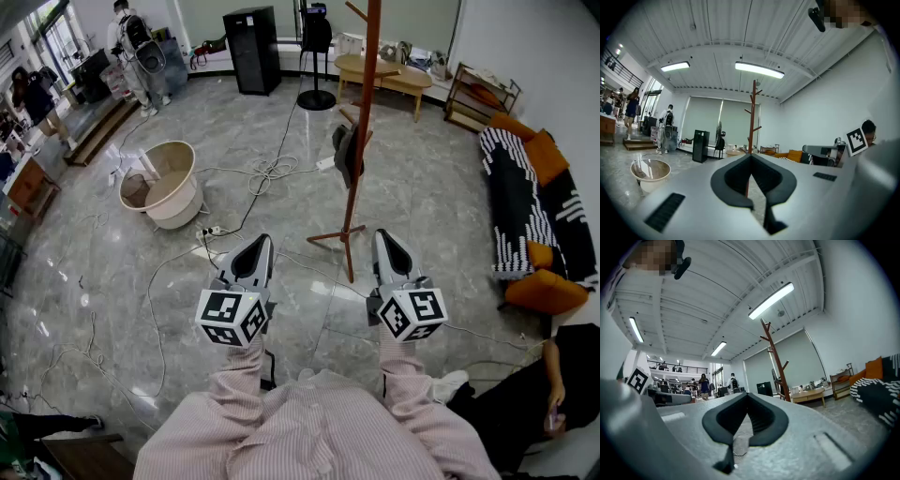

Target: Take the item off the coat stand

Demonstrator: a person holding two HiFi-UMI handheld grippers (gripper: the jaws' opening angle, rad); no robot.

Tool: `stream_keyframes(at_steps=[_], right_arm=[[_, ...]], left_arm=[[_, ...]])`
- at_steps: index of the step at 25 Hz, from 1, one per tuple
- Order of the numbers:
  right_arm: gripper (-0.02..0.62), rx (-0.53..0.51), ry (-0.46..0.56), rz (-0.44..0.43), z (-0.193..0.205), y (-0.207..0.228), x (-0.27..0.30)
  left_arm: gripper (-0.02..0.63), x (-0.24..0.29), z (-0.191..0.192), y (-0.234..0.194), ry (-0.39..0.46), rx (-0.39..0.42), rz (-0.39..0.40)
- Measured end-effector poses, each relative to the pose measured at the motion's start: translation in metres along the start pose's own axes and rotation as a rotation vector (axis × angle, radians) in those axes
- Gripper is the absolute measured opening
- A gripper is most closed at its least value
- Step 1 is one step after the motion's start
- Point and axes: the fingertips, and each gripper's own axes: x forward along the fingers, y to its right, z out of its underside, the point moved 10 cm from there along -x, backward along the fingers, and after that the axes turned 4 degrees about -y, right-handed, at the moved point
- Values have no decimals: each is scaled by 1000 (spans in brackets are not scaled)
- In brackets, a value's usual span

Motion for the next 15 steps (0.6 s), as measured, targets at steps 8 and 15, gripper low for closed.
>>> stream_keyframes(at_steps=[8, 15], right_arm=[[5, 0, 3, -1, -5, 10, 6], [5, 5, 9, 1, -2, 19, 11]], left_arm=[[0, 12, -3, 0, -19, 5, -11], [2, 31, 2, 3, -13, -38, 39]])
